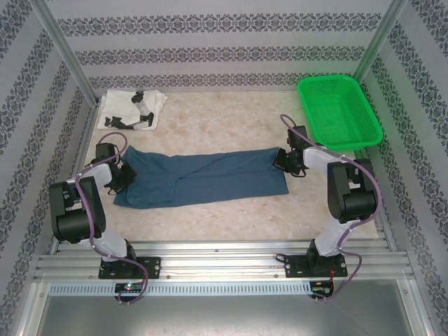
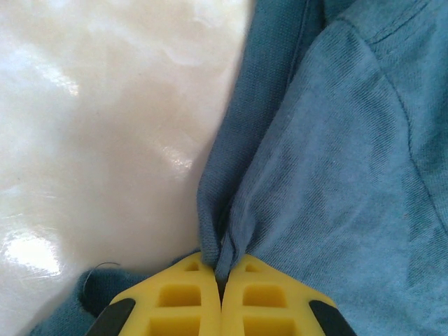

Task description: Fold and stack the t-shirts

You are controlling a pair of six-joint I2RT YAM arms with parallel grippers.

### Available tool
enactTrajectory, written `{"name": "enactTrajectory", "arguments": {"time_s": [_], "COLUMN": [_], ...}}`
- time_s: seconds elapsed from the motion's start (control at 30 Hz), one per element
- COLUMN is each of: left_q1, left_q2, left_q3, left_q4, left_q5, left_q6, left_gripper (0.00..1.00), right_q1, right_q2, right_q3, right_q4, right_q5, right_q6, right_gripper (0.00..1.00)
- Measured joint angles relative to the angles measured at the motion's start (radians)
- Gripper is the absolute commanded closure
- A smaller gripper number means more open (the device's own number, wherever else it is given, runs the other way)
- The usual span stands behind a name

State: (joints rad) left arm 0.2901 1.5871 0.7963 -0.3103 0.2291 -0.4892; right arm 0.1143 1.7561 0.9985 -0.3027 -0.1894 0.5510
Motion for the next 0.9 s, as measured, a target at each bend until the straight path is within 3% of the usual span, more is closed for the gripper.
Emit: {"name": "enactTrajectory", "arguments": {"time_s": [0.43,0.63,0.83,0.9], "left_q1": [0.000,0.000,0.000,0.000], "left_q2": [0.002,0.004,0.004,0.004], "left_q3": [0.000,0.000,0.001,0.002], "left_q4": [0.004,0.006,0.006,0.005], "left_q5": [0.003,0.003,0.003,0.003], "left_q6": [0.001,0.005,0.011,0.012], "left_gripper": [1.00,1.00,1.00,1.00], "right_q1": [-0.027,-0.046,-0.047,-0.048], "right_q2": [-0.151,-0.139,-0.085,-0.079], "right_q3": [-0.050,-0.071,-0.074,-0.074], "right_q4": [-0.060,-0.074,-0.071,-0.076], "right_q5": [0.050,0.050,0.042,0.043], "right_q6": [-0.008,-0.023,-0.036,-0.043], "right_gripper": [1.00,1.00,0.64,0.59]}}
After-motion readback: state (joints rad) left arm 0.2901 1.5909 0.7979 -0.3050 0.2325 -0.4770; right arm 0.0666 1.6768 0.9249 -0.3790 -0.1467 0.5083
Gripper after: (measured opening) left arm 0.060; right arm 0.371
